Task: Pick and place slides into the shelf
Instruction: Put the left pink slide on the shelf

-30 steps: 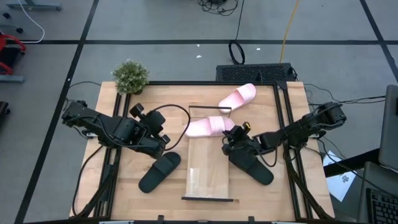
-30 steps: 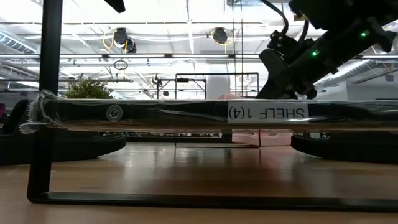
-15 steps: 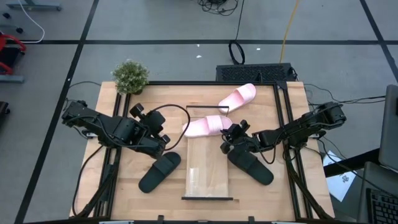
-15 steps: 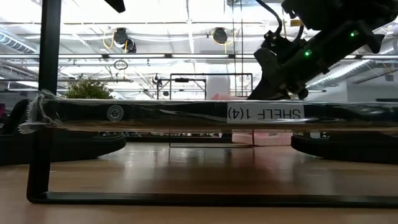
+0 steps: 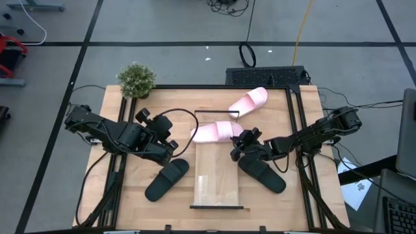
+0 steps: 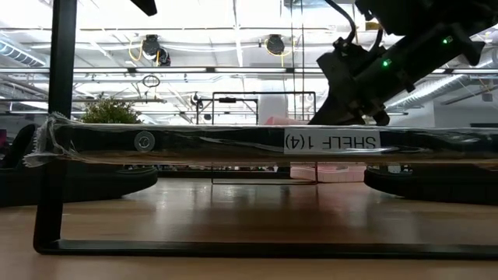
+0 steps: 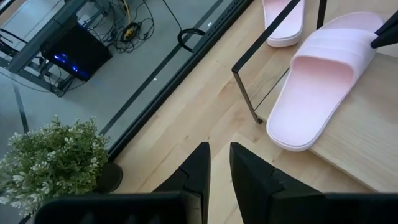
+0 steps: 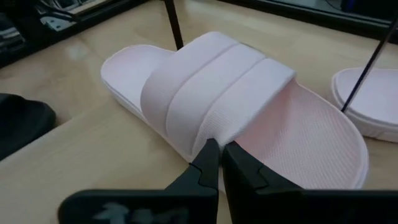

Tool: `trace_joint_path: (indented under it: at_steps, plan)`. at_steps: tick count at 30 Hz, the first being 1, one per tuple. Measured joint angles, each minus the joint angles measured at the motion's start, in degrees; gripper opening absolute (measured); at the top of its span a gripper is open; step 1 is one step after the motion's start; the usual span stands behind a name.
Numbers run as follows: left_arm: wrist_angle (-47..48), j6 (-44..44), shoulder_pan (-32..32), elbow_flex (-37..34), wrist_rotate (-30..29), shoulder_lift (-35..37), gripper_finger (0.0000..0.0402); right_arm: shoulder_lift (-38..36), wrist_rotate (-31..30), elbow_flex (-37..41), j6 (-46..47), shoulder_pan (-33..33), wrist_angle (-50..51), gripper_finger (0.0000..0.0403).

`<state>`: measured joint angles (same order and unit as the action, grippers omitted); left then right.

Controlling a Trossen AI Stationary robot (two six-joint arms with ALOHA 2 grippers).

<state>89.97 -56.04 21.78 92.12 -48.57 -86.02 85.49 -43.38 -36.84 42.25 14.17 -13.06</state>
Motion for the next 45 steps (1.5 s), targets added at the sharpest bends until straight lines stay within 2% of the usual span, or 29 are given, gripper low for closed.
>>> trace_joint_path:
  at_steps: [22, 27, 36, 45]
  plan:
    - [0.0, -0.2, 0.0, 0.0, -1.0, 0.0, 0.0062, 0.0, -3.5, 0.0, 5.5, 3.0, -3.0, 0.0]
    - [0.0, -0.3, 0.0, 0.0, -1.0, 0.0, 0.0062, 0.0, -6.0, 0.0, 7.2, 4.2, -3.0, 0.0]
    - [-0.2, -0.3, 0.0, 0.0, -1.0, 0.0, 0.0062, 0.0, -6.2, 0.0, 9.7, 4.3, -3.1, 0.0]
    - [-0.2, -0.7, 0.0, 0.0, -1.0, 0.0, 0.0062, 0.0, -7.6, 0.0, 8.8, 4.3, -5.6, 0.0]
